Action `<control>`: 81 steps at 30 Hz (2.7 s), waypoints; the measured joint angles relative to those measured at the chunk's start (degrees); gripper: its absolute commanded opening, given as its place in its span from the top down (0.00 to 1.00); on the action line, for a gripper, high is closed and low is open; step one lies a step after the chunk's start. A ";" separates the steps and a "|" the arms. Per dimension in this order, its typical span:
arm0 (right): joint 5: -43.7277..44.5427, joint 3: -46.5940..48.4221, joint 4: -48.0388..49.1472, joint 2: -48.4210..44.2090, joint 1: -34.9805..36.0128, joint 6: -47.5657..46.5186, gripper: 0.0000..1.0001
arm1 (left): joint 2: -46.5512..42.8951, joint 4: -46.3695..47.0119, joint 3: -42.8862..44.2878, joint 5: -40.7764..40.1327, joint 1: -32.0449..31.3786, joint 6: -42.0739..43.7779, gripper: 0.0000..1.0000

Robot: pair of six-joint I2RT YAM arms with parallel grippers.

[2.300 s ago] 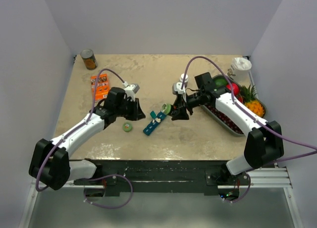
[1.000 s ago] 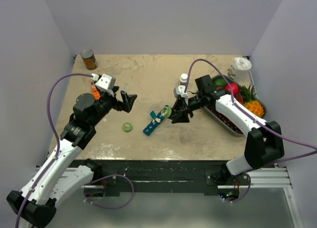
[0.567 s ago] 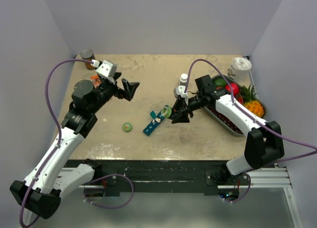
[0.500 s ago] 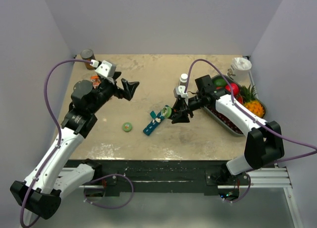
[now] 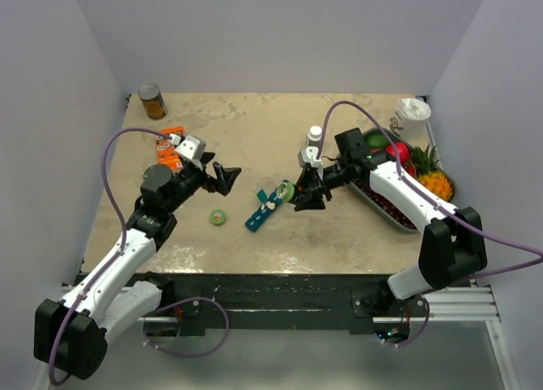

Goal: Sort the pills into containers

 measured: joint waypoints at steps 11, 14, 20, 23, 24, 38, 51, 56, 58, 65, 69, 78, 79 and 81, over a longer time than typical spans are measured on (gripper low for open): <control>0.00 0.00 -0.11 0.00 0.00 -0.61 0.98 | -5.55 -11.34 6.43 0.39 0.02 1.16 0.00; -0.02 0.00 -0.11 0.00 0.00 -0.66 0.98 | -5.38 -15.13 12.02 1.60 0.04 0.85 0.00; 0.00 -0.02 -0.13 -0.26 0.00 -0.63 0.98 | -3.89 -14.14 15.93 9.16 0.04 -5.01 0.00; -0.02 -0.11 -0.11 -0.59 0.00 -0.63 0.98 | -4.28 -11.41 9.35 12.07 0.04 -9.22 0.01; -0.02 -0.20 -0.07 -0.68 0.00 -0.63 0.98 | -4.09 -11.74 7.15 12.20 0.04 -10.21 0.02; 0.02 -0.94 0.22 -0.74 0.00 -0.59 0.98 | 7.08 -28.81 1.73 -7.34 0.04 -12.11 0.12; 0.09 -0.96 0.28 -0.74 0.00 -0.55 0.98 | 17.29 -33.59 0.46 -18.73 -3.34 -15.98 0.16; 0.26 -0.96 0.28 -0.74 0.00 -0.52 0.98 | 20.57 -35.87 1.60 -23.10 -6.93 -16.83 0.19; 0.26 -0.96 0.28 -0.74 0.00 -0.52 0.98 | 21.24 -36.13 2.08 -24.26 -7.67 -17.03 0.23; 0.31 -0.96 0.28 -0.74 0.00 -0.52 0.98 | 23.63 -36.15 2.82 -26.84 -8.35 -17.03 0.27; 0.37 -0.96 0.28 -0.74 0.00 -0.52 0.98 | 25.14 -36.11 2.97 -27.39 -8.35 -16.94 0.30; 0.39 -0.96 0.28 -0.74 0.00 -0.55 0.98 | 27.15 -35.67 4.00 -27.50 -8.48 -16.48 0.31; 0.39 -0.96 0.28 -0.74 0.00 -0.55 0.98 | 27.17 -35.63 4.09 -27.50 -8.52 -16.46 0.31; 0.39 -0.96 0.26 -0.74 0.00 -0.55 0.98 | 27.36 -35.52 4.24 -27.47 -8.66 -16.39 0.33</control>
